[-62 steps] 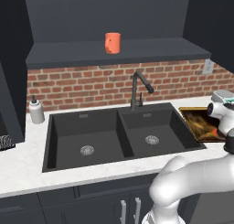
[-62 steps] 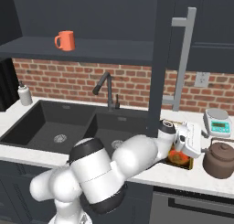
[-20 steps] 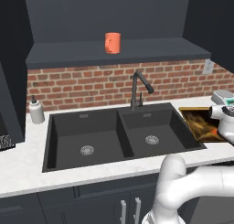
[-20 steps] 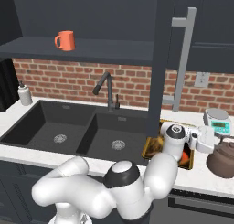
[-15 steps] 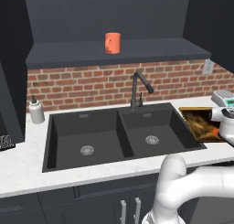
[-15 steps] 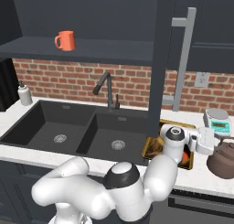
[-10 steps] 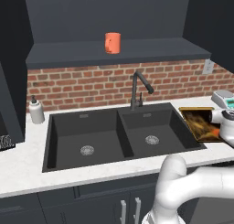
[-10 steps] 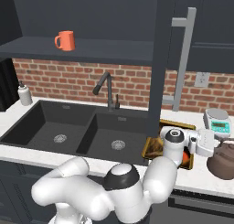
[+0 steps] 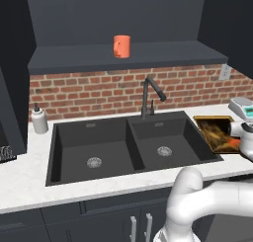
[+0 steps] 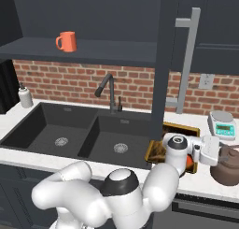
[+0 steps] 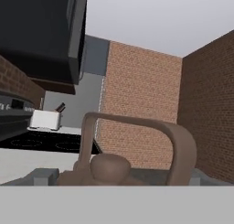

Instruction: Pick the kettle from the counter and place it on the tray. Then pick the mug from the cabinet and place it on the tray. Then close the cabinet doors.

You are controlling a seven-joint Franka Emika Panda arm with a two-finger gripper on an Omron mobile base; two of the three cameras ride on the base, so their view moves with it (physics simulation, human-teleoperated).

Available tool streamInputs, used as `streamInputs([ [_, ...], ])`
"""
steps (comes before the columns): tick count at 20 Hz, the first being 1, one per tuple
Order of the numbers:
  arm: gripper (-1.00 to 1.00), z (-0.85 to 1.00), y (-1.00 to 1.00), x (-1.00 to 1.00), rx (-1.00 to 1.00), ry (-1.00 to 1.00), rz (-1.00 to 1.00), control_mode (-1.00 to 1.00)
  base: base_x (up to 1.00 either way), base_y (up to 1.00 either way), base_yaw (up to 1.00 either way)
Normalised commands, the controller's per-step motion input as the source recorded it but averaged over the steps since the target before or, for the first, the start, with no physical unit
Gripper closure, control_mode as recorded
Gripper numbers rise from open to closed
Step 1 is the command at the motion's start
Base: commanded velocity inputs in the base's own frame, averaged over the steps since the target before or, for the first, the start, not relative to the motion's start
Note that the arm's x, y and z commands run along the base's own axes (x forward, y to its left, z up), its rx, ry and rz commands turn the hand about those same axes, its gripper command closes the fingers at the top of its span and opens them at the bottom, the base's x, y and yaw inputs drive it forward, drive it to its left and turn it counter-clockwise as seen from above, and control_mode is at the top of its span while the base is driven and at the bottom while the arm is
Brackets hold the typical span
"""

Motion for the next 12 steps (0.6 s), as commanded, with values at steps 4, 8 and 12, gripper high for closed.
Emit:
streamInputs([
  [4,-1.0,-0.04,-0.03,-0.03,-0.02,0.0,0.0,-1.0,0.0,0.0,0.0],
  [8,-1.0,-0.07,-0.07,0.01,-0.01,0.0,0.0,-1.0,0.0,0.0,0.0],
  [12,1.0,-0.17,-0.01,0.01,-0.02,0.01,0.0,-1.0,0.0,0.0,0.0],
])
